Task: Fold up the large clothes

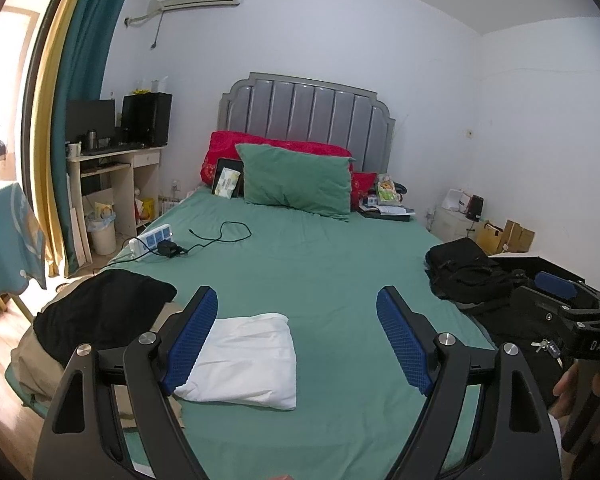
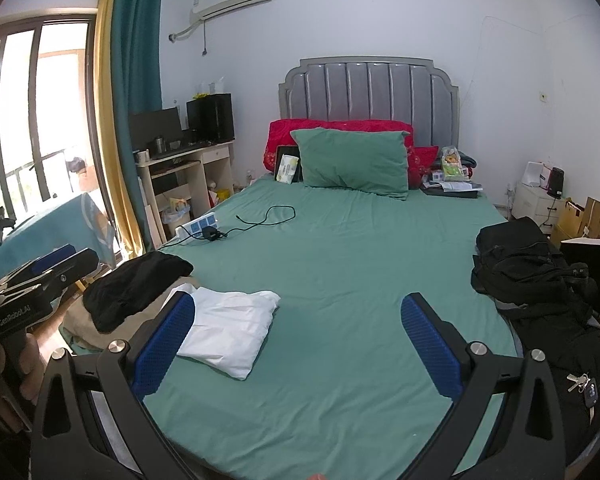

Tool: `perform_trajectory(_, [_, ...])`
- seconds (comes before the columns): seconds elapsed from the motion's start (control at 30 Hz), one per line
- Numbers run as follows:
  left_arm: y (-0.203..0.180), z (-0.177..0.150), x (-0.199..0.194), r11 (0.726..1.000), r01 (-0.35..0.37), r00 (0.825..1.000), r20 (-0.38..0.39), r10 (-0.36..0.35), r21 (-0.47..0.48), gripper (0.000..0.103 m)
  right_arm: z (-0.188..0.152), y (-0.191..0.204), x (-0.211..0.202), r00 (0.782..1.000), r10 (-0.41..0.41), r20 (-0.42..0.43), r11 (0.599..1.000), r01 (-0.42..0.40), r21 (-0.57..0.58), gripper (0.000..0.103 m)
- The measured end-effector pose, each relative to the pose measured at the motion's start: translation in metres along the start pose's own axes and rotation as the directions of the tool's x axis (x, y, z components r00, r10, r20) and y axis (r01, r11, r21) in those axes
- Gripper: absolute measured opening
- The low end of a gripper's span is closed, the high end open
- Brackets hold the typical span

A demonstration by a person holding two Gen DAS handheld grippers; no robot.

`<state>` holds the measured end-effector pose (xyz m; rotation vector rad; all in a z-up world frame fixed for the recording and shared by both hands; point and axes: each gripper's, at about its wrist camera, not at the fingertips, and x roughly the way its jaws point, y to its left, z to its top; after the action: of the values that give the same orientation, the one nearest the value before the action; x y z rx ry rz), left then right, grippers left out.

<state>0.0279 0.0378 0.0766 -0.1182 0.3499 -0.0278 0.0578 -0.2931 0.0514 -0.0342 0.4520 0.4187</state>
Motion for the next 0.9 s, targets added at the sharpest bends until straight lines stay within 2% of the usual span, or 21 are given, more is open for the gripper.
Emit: perform_trajectory(0.9, [-0.012,-0.006,-0.002,1.0,-0.015,1.0,0.006,0.015,-0.006,0.085,0.001,0.007,0.001,1.0,-0.01,-0.008,1.0,0.01,0.009,0.102])
